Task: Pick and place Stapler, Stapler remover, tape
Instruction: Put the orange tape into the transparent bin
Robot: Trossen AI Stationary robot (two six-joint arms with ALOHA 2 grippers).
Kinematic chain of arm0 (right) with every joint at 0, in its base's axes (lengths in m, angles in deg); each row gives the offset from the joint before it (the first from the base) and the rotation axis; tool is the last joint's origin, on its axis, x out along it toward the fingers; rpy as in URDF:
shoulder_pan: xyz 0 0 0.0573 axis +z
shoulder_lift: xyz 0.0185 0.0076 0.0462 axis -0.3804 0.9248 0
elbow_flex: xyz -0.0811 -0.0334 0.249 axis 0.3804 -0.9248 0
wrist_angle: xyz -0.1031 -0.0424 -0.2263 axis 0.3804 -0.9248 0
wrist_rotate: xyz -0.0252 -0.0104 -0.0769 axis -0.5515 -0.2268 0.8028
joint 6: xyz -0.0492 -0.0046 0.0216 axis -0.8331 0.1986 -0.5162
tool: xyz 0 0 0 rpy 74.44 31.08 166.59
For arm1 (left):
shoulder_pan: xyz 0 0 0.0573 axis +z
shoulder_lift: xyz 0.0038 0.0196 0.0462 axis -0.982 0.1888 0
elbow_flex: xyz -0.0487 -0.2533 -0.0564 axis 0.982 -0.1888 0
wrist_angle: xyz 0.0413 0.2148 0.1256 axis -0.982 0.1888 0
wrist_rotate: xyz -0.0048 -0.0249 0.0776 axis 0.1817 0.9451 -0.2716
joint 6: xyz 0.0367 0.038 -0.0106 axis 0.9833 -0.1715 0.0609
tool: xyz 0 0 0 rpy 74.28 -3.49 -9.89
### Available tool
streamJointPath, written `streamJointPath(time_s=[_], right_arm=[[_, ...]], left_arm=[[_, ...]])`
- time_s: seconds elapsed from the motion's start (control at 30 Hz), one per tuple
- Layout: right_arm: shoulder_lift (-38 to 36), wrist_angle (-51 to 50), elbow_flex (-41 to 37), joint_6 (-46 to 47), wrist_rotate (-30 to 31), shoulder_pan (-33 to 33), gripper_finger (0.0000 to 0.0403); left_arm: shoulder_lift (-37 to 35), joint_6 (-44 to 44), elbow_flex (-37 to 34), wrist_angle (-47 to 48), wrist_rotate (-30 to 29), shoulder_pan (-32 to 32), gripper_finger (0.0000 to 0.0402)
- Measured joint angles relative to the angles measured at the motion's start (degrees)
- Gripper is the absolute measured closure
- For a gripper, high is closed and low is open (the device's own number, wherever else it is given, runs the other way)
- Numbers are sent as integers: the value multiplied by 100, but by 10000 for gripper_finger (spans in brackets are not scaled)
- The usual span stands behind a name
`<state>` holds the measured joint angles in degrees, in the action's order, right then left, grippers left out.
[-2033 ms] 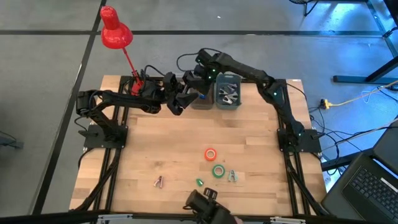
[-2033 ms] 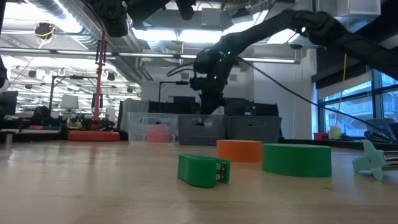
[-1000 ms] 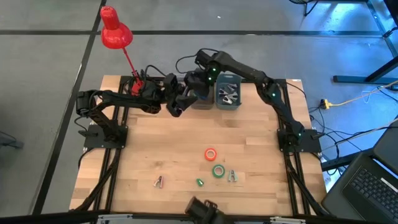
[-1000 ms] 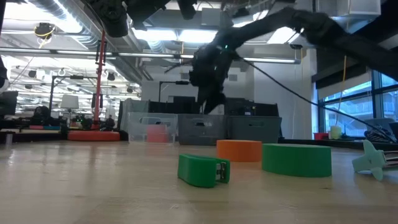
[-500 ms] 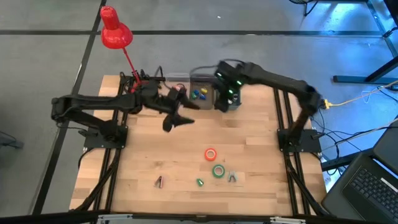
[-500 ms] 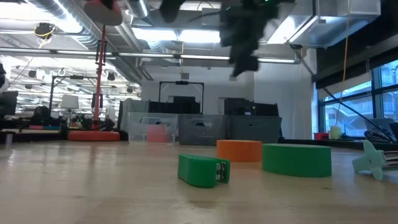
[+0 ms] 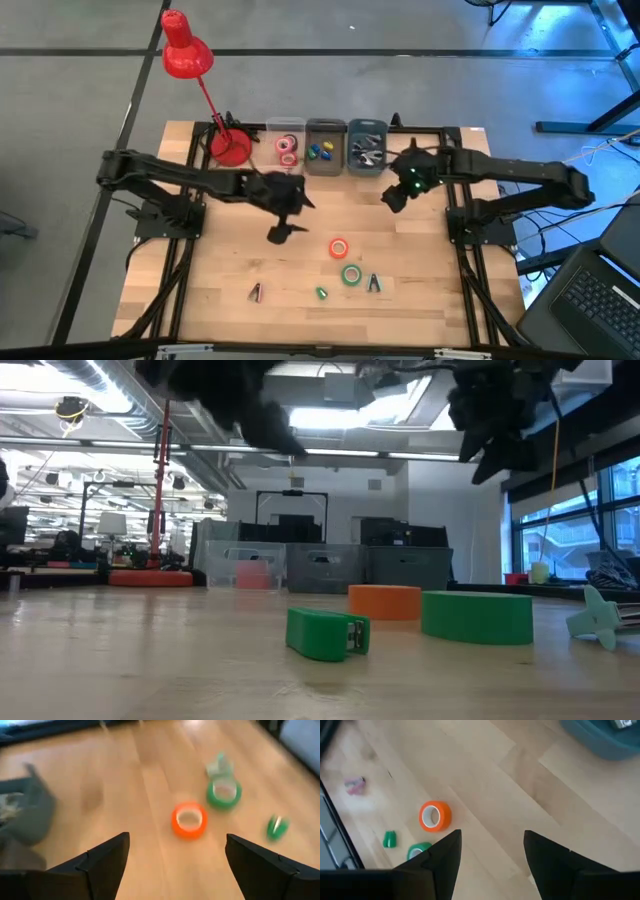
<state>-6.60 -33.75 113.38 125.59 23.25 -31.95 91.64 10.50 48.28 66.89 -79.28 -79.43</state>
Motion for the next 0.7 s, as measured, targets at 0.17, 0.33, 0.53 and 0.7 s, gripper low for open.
streamJointPath(time_s=[0.17,0.33,0.53,0.7], right_arm=[[-306,225,-181,269,335,93,187],[-307,653,-147,119,535,91,187],[-304,1051,-145,-189,639,88,187],[-304,1056,-145,-191,831,88,187]], left_arm=[[895,1345,109,20,-215,-277,85],[1623,2446,623,-3,-349,-541,85],[2428,3341,1163,40,-370,-738,85],[2917,3763,1414,36,-371,-870,85]])
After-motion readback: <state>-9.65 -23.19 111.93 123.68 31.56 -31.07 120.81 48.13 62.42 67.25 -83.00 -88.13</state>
